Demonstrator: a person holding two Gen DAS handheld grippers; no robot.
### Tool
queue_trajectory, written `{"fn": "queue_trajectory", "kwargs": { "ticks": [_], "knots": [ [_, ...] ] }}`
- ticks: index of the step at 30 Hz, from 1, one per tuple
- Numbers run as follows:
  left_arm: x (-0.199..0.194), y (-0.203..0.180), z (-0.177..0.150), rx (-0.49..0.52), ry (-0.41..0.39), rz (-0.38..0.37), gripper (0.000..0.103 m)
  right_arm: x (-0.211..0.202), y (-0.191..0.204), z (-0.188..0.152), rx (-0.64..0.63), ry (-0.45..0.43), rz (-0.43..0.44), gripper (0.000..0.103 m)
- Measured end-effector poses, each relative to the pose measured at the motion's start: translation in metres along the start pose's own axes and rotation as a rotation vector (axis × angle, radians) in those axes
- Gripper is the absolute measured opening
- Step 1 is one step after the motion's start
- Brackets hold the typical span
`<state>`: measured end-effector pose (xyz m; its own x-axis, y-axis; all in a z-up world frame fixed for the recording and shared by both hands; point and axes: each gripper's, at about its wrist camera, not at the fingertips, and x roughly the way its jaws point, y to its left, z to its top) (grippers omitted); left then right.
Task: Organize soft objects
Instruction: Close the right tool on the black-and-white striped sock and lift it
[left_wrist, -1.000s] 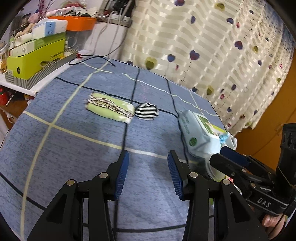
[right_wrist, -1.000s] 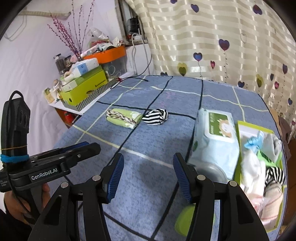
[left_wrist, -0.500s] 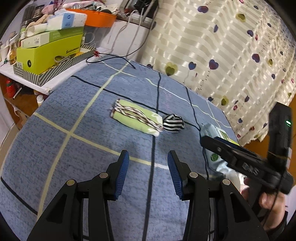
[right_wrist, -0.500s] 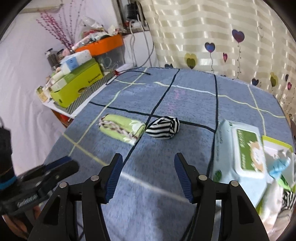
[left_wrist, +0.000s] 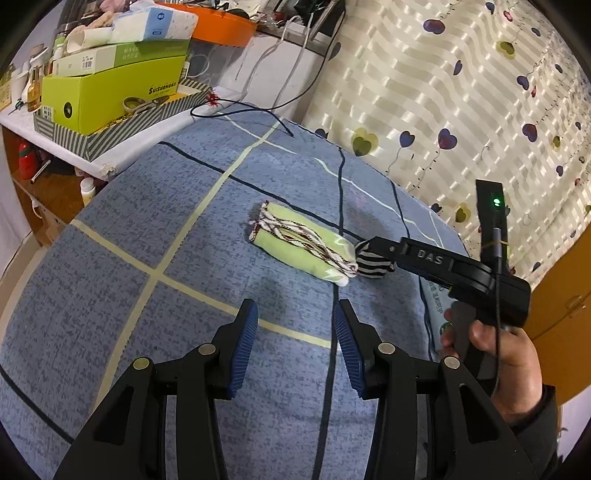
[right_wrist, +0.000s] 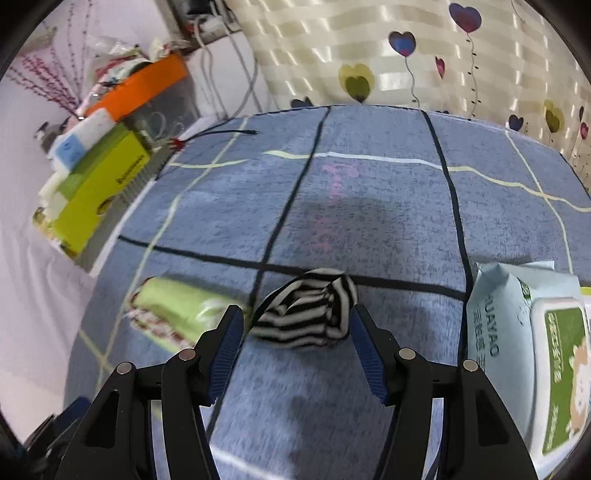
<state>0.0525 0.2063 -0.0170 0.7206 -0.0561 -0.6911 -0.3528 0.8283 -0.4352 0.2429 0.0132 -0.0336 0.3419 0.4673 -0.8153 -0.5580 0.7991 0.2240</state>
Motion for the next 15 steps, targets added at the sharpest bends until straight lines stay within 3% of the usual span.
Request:
{"fn": "queue_trajectory", "kwargs": {
  "ticks": [6,8,10,15],
  "knots": [
    [0.011,0.002,0.008,-0.003,0.011,0.01,0.045,0.019,0.007,0.001,-0.052,0.032,-0.057,0.058],
    [0.013,0.001,0.012,-0.002,0.011,0.011,0.045,0.022,0.007,0.002,-0.072,0.039,-0.091,0.03],
    [0.016,-0.001,0.016,-0.001,0.013,0.005,0.045,0.022,0.006,0.004,-0.072,0.039,-0.1,0.02],
    [0.029,0.001,0.022,-0.043,0.058,-0.056,0.045,0.01,0.008,0.004,-0.1,0.02,-0.059,0.015]
  ]
}}
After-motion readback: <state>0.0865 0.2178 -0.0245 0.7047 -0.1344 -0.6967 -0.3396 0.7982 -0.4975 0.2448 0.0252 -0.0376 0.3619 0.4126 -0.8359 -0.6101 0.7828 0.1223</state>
